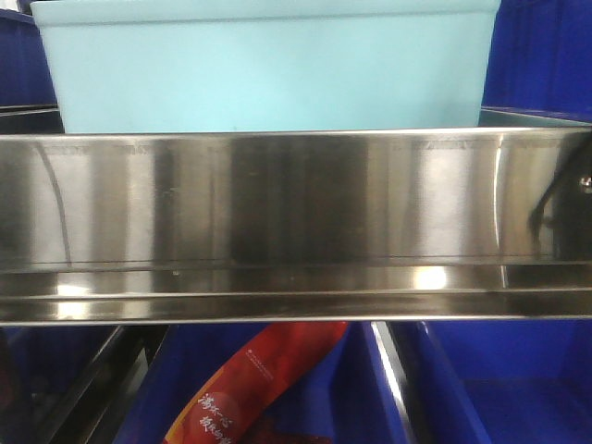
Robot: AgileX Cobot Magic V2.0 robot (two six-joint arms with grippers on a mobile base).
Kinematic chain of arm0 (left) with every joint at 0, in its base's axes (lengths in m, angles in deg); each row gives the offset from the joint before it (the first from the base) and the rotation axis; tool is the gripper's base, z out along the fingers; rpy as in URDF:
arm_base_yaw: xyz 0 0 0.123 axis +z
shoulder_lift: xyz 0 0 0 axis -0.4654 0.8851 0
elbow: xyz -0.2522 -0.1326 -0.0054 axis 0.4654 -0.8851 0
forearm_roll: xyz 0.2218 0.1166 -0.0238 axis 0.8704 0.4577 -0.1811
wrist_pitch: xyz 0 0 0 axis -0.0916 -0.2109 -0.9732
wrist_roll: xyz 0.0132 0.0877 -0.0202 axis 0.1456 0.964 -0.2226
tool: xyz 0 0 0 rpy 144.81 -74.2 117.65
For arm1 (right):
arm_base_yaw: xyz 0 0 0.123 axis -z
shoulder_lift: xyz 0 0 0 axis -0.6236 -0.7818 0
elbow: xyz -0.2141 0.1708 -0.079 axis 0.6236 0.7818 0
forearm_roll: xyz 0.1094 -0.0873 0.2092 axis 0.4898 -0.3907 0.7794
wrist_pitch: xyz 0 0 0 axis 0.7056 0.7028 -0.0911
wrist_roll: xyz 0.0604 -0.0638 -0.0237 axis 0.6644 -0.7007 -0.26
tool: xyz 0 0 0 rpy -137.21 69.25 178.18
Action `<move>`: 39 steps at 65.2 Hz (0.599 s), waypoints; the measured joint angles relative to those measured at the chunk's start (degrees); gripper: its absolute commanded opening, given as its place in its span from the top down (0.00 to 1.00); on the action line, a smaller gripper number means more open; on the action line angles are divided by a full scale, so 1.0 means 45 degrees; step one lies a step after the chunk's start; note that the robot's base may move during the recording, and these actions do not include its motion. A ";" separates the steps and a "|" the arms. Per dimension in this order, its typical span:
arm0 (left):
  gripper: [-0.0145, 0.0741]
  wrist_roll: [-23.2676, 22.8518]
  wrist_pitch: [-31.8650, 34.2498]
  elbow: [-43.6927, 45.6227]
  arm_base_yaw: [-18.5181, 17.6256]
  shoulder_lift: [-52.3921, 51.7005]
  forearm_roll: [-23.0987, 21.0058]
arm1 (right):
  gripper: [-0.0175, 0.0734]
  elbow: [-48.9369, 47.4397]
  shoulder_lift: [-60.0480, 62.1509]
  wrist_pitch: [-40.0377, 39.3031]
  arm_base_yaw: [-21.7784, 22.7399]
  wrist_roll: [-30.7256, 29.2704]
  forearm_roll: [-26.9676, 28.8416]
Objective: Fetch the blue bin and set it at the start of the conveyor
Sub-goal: 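Close both grippers on the turquoise bin's side walls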
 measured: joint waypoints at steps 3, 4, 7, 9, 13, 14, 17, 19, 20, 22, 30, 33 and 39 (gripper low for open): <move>0.52 0.0000 0.0000 -0.0135 0.0000 0.0000 0.0000 | 0.53 0.0000 -0.0030 0.0000 0.0000 0.0000 0.0056; 0.52 0.0000 0.0028 -0.0215 0.0000 0.0000 0.0000 | 0.53 0.0000 -0.0049 0.0000 0.0000 0.0000 0.0088; 0.53 0.0000 0.0130 -0.0391 0.0000 0.0000 0.0000 | 0.53 0.0000 -0.0106 0.0000 0.0000 0.0000 0.0113; 0.54 0.0000 0.0214 -0.0515 0.0000 0.0000 0.0000 | 0.53 0.0000 -0.0200 0.0000 0.0023 0.0000 0.0113; 0.55 0.0000 0.0381 -0.0735 0.0000 0.0000 0.0000 | 0.53 0.0000 -0.0309 0.0000 0.0024 0.0000 0.0113; 0.55 0.0000 0.0442 -0.0780 0.0000 0.0000 0.0000 | 0.53 0.0000 -0.0395 0.0000 0.0049 0.0000 0.0113; 0.55 0.0000 0.0538 -0.0889 0.0000 0.0022 0.0021 | 0.53 0.0000 -0.0512 0.0000 0.0073 0.0000 0.0139; 0.55 0.0000 0.0612 -0.0926 0.0000 0.0022 0.0021 | 0.53 0.0000 -0.0587 0.0032 0.0073 0.0000 0.0139; 0.55 0.0000 0.0627 -0.0954 0.0000 0.0022 0.0021 | 0.53 0.0000 -0.0622 0.0032 0.0093 0.0000 0.0139; 0.55 0.0000 0.0655 -0.0954 0.0000 0.0027 0.0021 | 0.53 0.0000 -0.0682 0.0032 0.0093 0.0000 0.0139; 0.55 0.0000 0.0964 -0.0974 0.0028 0.0077 0.0047 | 0.53 0.0000 -0.0843 0.0057 0.0093 0.0000 0.0249; 0.55 0.0000 0.1018 -0.0974 0.0028 0.0129 0.0072 | 0.53 0.0000 -0.0864 0.0057 0.0093 0.0000 0.0279; 0.55 0.0000 0.1049 -0.0974 0.0028 0.0299 0.0068 | 0.53 0.0000 -0.0890 0.0083 0.0093 0.0000 0.0330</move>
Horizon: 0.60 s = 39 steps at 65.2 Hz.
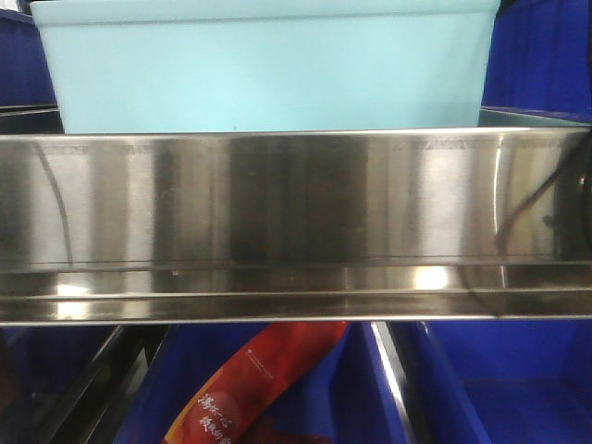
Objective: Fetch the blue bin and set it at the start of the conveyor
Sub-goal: 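Close both grippers on the turquoise bin's side walls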
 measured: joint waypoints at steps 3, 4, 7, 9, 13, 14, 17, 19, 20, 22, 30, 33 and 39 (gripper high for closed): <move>0.55 0.0000 0.0021 0.0000 0.0000 0.0089 0.0000 | 0.53 0.0000 0.0000 0.0000 0.0000 0.0000 0.0000; 0.55 0.0000 0.0021 0.0000 0.0000 0.0126 0.0000 | 0.53 0.0000 0.0000 0.0000 0.0000 0.0000 0.0000; 0.55 0.0000 0.0021 0.0000 0.0000 0.0173 0.0000 | 0.53 0.0000 0.0000 0.0000 0.0000 0.0000 0.0000; 0.55 0.0000 0.0021 0.0000 0.0000 0.0200 0.0000 | 0.53 0.0000 0.0000 0.0000 0.0000 0.0000 0.0000; 0.55 0.0000 0.0021 0.0000 0.0000 0.0200 0.0000 | 0.53 0.0000 0.0000 0.0000 0.0000 0.0000 0.0000; 0.55 0.0000 0.0021 0.0000 0.0000 0.0200 0.0000 | 0.53 0.0000 0.0000 0.0000 0.0000 0.0000 0.0000; 0.55 0.0000 -0.0006 0.0000 0.0000 0.0200 0.0000 | 0.53 0.0000 0.0000 -0.0024 0.0000 0.0000 0.0000; 0.55 0.0000 -0.0006 0.0000 0.0000 0.0200 0.0000 | 0.53 0.0000 0.0000 -0.0024 0.0000 0.0000 0.0000; 0.55 0.0000 -0.0006 0.0000 0.0000 0.0200 0.0000 | 0.53 0.0000 0.0000 -0.0024 0.0000 0.0000 0.0000; 0.55 0.0000 -0.0006 0.0000 0.0000 0.0200 0.0000 | 0.53 0.0000 0.0000 -0.0043 0.0000 0.0000 0.0000; 0.55 0.0000 -0.0006 0.0000 0.0000 0.0221 0.0000 | 0.53 0.0000 -0.0023 -0.0129 0.0000 0.0000 0.0000; 0.55 0.0000 -0.0006 0.0000 0.0000 0.0221 0.0000 | 0.53 0.0000 -0.0023 -0.0151 0.0000 0.0000 0.0000; 0.55 0.0000 -0.0006 0.0000 0.0000 0.0221 0.0000 | 0.53 0.0000 -0.0046 -0.0200 0.0000 0.0000 0.0000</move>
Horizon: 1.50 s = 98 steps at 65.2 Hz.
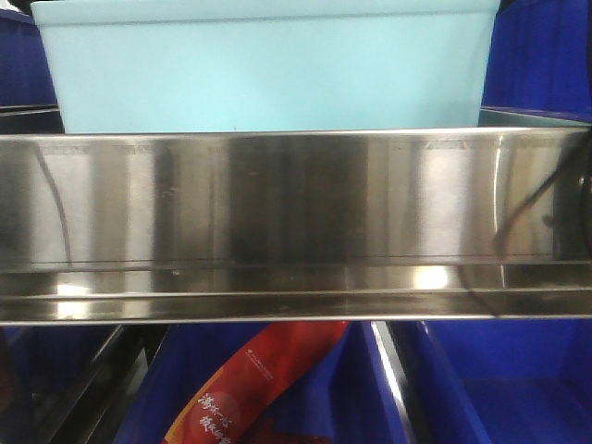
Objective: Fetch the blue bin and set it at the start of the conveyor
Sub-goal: 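Close both grippers on the turquoise bin's side walls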
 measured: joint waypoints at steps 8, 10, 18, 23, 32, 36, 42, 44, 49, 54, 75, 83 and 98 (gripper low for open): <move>0.55 0.0000 0.0000 0.0000 0.0000 0.0030 0.0000 | 0.53 0.0000 -0.0100 -0.0023 0.0000 0.0000 0.0000; 0.55 0.0000 0.0000 0.0000 0.0000 0.0030 0.0000 | 0.53 0.0000 -0.0136 -0.0023 0.0000 0.0000 0.0000; 0.55 0.0000 0.0000 0.0000 0.0000 0.0055 0.0000 | 0.53 0.0000 -0.0178 -0.0023 0.0000 0.0000 0.0000; 0.55 0.0000 -0.0020 0.0000 0.0000 0.0078 0.0000 | 0.53 0.0000 -0.0178 -0.0046 0.0000 0.0000 0.0000; 0.55 0.0000 0.0055 0.0000 0.0000 0.0078 0.0000 | 0.53 0.0000 -0.0178 -0.0046 0.0000 0.0000 -0.0023; 0.55 0.0000 0.0115 0.0000 0.0000 0.0078 0.0031 | 0.53 0.0000 -0.0178 -0.0046 0.0000 0.0000 -0.0023; 0.55 0.0000 0.0144 0.0000 0.0000 0.0102 0.0088 | 0.53 0.0000 -0.0178 -0.0069 0.0000 0.0000 -0.0075; 0.55 0.0000 0.0209 0.0000 0.0000 0.0150 0.0117 | 0.53 0.0000 -0.0178 -0.0069 0.0000 0.0000 -0.0098; 0.55 0.0000 0.0242 0.0000 0.0000 0.0238 0.0175 | 0.53 0.0000 -0.0198 -0.0069 0.0000 0.0000 -0.0094; 0.55 0.0000 0.0242 0.0000 0.0000 0.0270 0.0195 | 0.53 0.0000 -0.0198 -0.0093 0.0000 0.0000 -0.0094; 0.55 0.0000 0.0262 -0.0007 0.0000 0.0330 0.0173 | 0.53 0.0000 -0.0247 -0.0093 0.0000 0.0000 -0.0123; 0.55 0.0000 0.0262 -0.0007 0.0000 0.0328 0.0173 | 0.53 0.0000 -0.0247 -0.0093 0.0000 0.0000 -0.0123; 0.64 0.0000 0.0239 -0.0007 0.0000 0.0328 0.0173 | 0.58 0.0000 -0.0247 -0.0093 0.0000 0.0000 -0.0123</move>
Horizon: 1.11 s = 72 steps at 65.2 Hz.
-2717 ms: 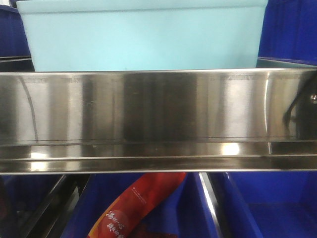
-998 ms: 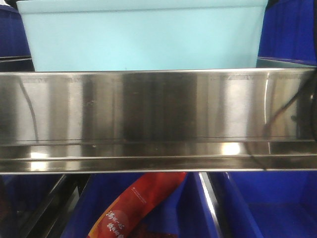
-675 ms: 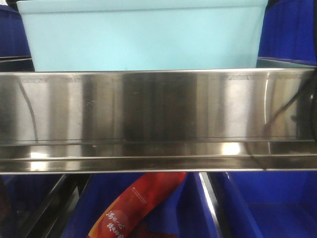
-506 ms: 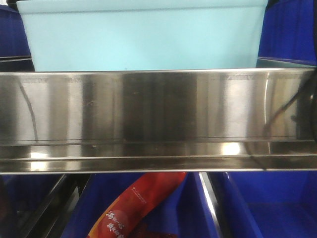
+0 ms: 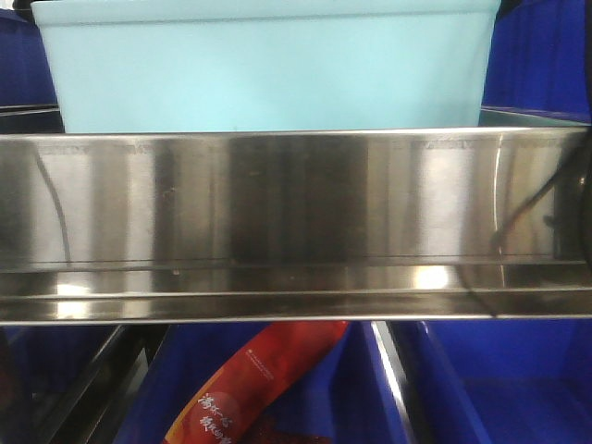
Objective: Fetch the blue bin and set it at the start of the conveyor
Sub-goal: 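Close both grippers on the turquoise bin's side walls, then lift the turquoise bin up off the shelf with both grippers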
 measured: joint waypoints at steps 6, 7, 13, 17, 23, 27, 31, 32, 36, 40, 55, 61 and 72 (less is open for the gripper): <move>0.80 0.0000 0.0000 0.0000 0.0000 0.0009 -0.0026 | 0.73 0.0000 0.0000 0.0000 0.0000 0.0000 0.0000; 0.83 0.0000 0.0000 0.0000 0.0000 0.0009 -0.0026 | 0.77 0.0000 0.0000 0.0000 0.0000 0.0000 0.0000; 0.96 0.0023 -0.0062 0.0000 0.0000 0.0030 -0.0034 | 0.99 0.0000 0.0000 0.0122 0.0000 0.0008 -0.0110; 0.96 0.0023 -0.0062 0.0000 0.0000 0.0030 -0.0137 | 0.98 0.0000 0.0000 0.0144 0.0060 0.0040 -0.0022; 0.96 0.0023 -0.0062 0.0000 0.0000 0.0030 -0.0137 | 0.98 0.0000 0.0000 0.0144 0.0060 0.0040 -0.0022; 0.96 0.0023 -0.0062 0.0000 0.0000 0.0030 -0.0137 | 0.99 0.0000 0.0000 0.0144 0.0060 0.0040 -0.0022; 0.96 0.0023 -0.0062 0.0000 0.0000 0.0030 -0.0137 | 0.99 0.0000 0.0000 0.0144 0.0060 0.0040 -0.0022; 0.96 0.0023 -0.0062 0.0000 0.0000 0.0030 -0.0137 | 0.99 0.0000 0.0000 0.0144 0.0060 0.0040 -0.0022; 0.96 0.0023 -0.0062 0.0000 0.0000 0.0030 -0.0137 | 0.99 0.0000 0.0000 0.0144 0.0060 0.0040 -0.0022; 0.96 0.0023 -0.0118 0.0000 0.0000 0.0004 -0.0164 | 0.99 -0.0024 0.0000 0.0144 0.0060 0.0040 -0.0022; 0.96 -0.0220 -0.0451 0.0000 -0.0259 -0.0758 -0.0132 | 0.99 -0.0026 0.0702 0.0425 -0.0348 0.0748 -0.1102; 0.96 -0.0562 -0.0451 0.0000 -0.0402 -0.1318 0.0024 | 0.99 -0.0076 0.1340 0.0452 -0.0533 0.0946 -0.1432; 0.96 -0.0832 -0.0451 0.0000 -0.0751 -0.2276 0.0510 | 0.99 -0.0095 0.2160 0.0452 -0.0698 0.1113 -0.1676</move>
